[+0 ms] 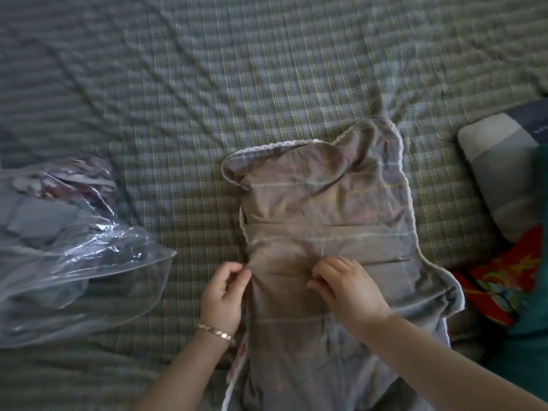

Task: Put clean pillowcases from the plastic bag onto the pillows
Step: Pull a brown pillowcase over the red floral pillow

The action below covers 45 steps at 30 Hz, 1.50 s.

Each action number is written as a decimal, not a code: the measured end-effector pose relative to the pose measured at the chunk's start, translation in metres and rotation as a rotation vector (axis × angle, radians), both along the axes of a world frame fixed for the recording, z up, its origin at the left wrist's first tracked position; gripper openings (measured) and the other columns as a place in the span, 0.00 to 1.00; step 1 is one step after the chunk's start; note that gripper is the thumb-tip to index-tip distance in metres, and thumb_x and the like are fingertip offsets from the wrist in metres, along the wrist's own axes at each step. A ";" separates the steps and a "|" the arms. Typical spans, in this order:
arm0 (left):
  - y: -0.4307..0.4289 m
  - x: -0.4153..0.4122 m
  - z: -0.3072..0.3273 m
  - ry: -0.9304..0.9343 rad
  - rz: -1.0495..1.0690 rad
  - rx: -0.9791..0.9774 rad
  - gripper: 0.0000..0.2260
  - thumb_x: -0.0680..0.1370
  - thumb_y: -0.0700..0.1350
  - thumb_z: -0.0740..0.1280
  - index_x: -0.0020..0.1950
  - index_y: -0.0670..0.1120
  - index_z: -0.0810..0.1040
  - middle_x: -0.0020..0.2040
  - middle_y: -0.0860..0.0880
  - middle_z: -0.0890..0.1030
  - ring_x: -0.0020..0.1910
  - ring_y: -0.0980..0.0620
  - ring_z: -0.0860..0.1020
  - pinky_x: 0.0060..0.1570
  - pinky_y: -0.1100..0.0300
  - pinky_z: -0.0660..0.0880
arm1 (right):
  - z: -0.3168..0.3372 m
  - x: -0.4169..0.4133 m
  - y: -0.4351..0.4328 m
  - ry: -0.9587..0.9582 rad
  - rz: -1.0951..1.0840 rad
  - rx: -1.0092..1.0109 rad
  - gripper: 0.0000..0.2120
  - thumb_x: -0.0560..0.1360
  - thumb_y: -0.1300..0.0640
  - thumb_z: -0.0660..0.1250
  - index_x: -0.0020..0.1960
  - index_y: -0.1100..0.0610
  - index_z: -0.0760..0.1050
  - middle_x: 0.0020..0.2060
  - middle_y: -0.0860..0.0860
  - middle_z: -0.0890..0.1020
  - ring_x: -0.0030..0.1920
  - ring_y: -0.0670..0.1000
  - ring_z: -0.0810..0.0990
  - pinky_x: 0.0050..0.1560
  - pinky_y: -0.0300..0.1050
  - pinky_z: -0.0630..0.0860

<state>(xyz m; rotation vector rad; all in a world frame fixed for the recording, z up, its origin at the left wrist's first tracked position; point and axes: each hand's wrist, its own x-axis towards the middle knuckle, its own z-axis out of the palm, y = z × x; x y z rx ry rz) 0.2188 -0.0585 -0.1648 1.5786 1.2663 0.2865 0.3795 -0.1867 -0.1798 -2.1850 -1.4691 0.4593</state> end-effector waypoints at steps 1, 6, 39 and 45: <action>0.002 0.005 0.014 -0.072 0.017 -0.047 0.04 0.71 0.45 0.65 0.36 0.47 0.73 0.29 0.57 0.76 0.30 0.64 0.71 0.32 0.74 0.66 | 0.002 -0.001 0.003 0.018 -0.058 0.011 0.13 0.71 0.49 0.59 0.34 0.56 0.73 0.29 0.50 0.77 0.30 0.54 0.77 0.36 0.44 0.65; -0.006 -0.026 0.016 0.102 -0.412 -0.112 0.05 0.74 0.47 0.62 0.38 0.50 0.71 0.31 0.59 0.76 0.33 0.64 0.74 0.33 0.71 0.65 | 0.011 -0.022 -0.010 -0.191 -0.036 -0.098 0.13 0.69 0.50 0.57 0.33 0.55 0.73 0.23 0.50 0.76 0.25 0.52 0.76 0.28 0.43 0.68; 0.114 0.056 -0.017 0.375 0.142 -0.444 0.30 0.75 0.54 0.66 0.71 0.41 0.61 0.66 0.43 0.72 0.59 0.43 0.74 0.58 0.53 0.71 | 0.040 -0.175 -0.005 -0.062 -0.053 -0.603 0.12 0.58 0.52 0.66 0.20 0.57 0.76 0.20 0.53 0.74 0.21 0.54 0.73 0.32 0.47 0.70; 0.101 0.019 -0.022 0.461 0.123 -0.672 0.30 0.68 0.60 0.71 0.61 0.41 0.72 0.54 0.45 0.78 0.48 0.46 0.78 0.44 0.54 0.78 | 0.022 -0.210 0.012 0.187 -0.489 -0.915 0.64 0.42 0.43 0.82 0.65 0.77 0.61 0.54 0.71 0.65 0.54 0.70 0.67 0.52 0.67 0.60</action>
